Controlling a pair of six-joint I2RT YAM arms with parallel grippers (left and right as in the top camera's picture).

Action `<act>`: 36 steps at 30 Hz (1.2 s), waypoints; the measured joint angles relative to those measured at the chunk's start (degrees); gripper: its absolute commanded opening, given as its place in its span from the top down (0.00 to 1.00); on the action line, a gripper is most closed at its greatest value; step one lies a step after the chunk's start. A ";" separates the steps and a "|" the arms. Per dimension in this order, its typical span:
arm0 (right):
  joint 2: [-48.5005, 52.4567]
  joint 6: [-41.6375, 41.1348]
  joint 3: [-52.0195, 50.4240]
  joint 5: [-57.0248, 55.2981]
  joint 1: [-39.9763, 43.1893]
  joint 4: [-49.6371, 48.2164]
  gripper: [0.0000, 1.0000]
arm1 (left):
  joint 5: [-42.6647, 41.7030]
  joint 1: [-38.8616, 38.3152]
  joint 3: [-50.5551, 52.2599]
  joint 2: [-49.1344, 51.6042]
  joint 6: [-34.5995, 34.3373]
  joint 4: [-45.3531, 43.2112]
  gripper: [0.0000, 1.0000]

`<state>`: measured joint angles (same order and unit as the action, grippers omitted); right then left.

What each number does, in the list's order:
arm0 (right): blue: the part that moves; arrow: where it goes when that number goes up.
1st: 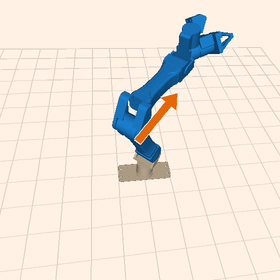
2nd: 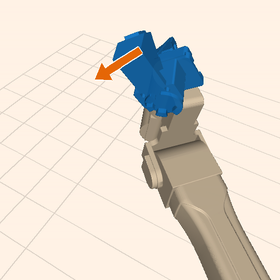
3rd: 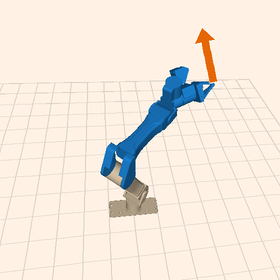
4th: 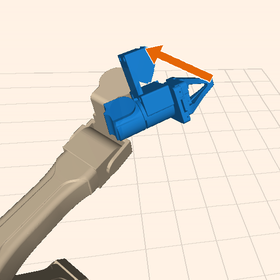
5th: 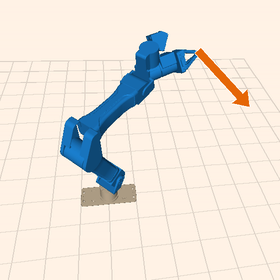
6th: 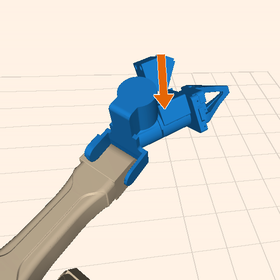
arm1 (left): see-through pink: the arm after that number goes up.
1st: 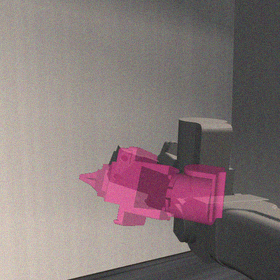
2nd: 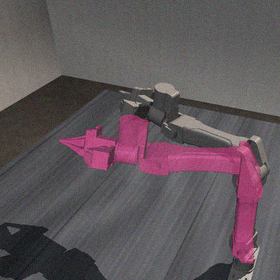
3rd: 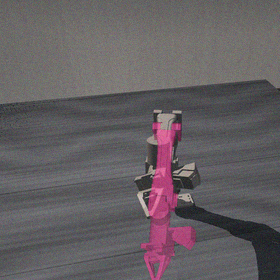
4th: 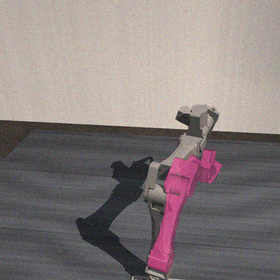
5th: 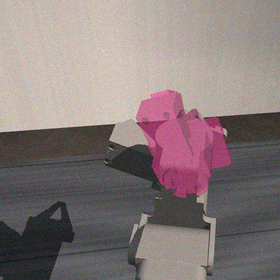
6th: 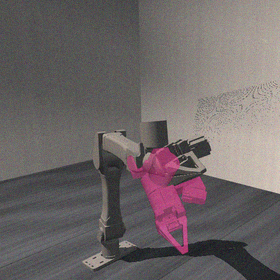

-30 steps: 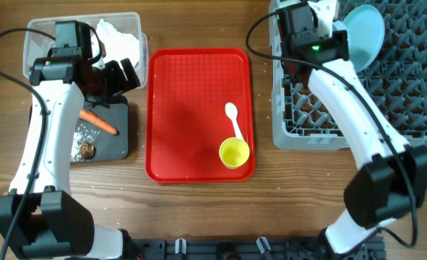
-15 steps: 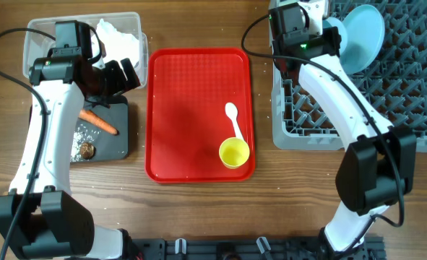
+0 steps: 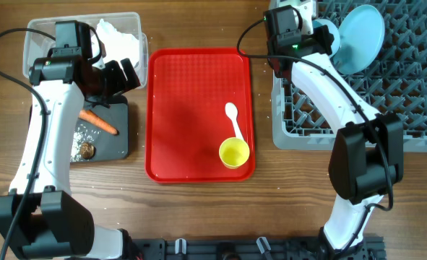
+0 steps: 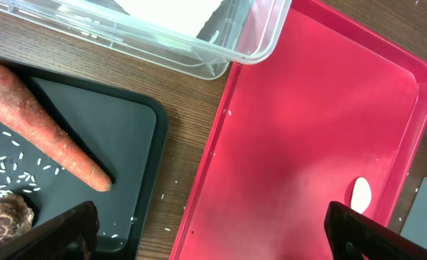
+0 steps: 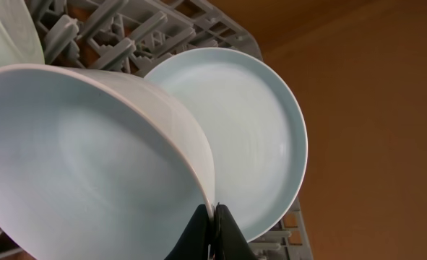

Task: Sort waste into correct bins and load items into the dishwasher rack
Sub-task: 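Carry the light-blue bowl with the right gripper into the dish rack, then release the bowl in the rack and withdraw the right gripper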

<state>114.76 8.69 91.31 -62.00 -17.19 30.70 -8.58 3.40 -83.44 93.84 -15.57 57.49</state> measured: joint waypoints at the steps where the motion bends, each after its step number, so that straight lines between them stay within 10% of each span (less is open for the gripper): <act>1: 0.00 0.68 0.00 -0.02 0.00 0.09 0.96 | 0.00 0.00 0.00 0.00 0.00 0.00 0.00; 6: 0.00 4.79 0.00 -0.72 -1.53 2.12 0.95 | 0.00 0.00 0.00 0.00 0.00 0.00 0.00; 10: 0.00 7.72 0.00 -0.09 -5.03 5.86 0.36 | 0.00 0.00 0.00 0.00 0.00 0.00 0.00; 13: 0.11 10.56 0.00 1.99 -7.56 7.98 0.25 | 0.00 0.00 0.00 0.00 0.00 -0.02 0.00; 26: 0.11 11.72 1.09 6.23 -9.29 9.42 0.16 | 0.00 0.00 0.00 0.00 0.00 0.00 0.00; 36: -11.32 4.39 5.11 32.13 -9.29 15.21 0.16 | 0.02 0.00 0.00 0.00 0.00 0.00 0.00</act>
<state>103.44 13.08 96.42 -29.87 -26.48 45.91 -8.56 3.40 -83.44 93.84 -15.57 57.49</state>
